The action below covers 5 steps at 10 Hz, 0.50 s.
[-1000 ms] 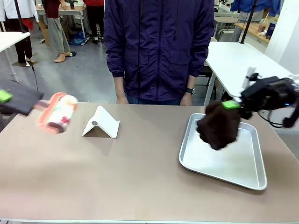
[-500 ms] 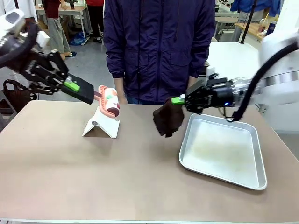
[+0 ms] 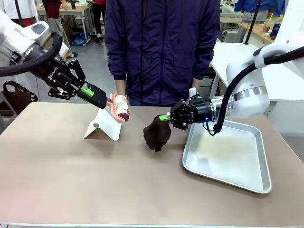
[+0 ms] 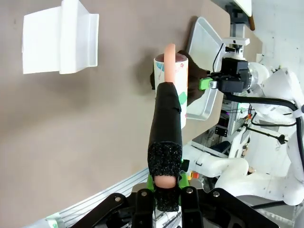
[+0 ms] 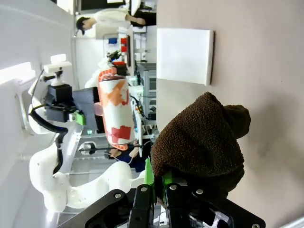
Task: Clean the surface of the table.
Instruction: Return the Lint Roller and towel to their original positions.
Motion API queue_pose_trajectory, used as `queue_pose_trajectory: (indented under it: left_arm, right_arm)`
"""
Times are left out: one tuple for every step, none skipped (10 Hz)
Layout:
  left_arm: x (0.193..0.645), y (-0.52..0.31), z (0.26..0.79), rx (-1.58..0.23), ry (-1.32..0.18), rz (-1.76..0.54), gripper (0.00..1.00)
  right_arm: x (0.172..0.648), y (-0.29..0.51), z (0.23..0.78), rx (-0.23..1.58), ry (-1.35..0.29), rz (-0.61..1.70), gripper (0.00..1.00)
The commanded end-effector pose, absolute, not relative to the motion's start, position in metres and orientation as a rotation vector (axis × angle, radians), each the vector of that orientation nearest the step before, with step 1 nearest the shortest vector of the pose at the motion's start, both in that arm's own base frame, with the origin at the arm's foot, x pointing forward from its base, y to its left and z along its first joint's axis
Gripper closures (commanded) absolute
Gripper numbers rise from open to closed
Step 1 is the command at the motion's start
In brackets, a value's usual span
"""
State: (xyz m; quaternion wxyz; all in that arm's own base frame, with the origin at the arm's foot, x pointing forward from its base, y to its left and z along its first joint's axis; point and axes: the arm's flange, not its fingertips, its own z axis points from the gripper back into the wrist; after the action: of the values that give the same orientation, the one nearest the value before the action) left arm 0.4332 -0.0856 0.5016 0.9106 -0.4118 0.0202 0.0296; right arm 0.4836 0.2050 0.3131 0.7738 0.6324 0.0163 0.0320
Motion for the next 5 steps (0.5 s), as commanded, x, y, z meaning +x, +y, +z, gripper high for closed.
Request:
queue_pose_trajectory:
  left_arm:
    - [0.4236,-0.0829,0.5122,-0.853,0.017,0.059,0.81]
    - [0.4236,-0.0829,0.5122,-0.853,0.017,0.059,0.81]
    - [0.4236,-0.0829,0.5122,-0.853,0.017,0.059,0.81]
    - [0.4236,-0.0829,0.5122,-0.853,0.017,0.059,0.81]
    - [0.4286,-0.0840,0.5109,-0.853,0.021,0.054,0.81]
  right_arm:
    - [0.4811,0.2114,0.3115,1.351,0.031,0.073,0.93]
    - [0.4811,0.2114,0.3115,1.351,0.031,0.073,0.93]
    - [0.4811,0.2114,0.3115,1.351,0.031,0.073,0.93]
    - [0.4811,0.2114,0.3115,1.351,0.031,0.073,0.93]
    - [0.4822,0.2061,0.3113,1.365,0.039,0.070,0.93]
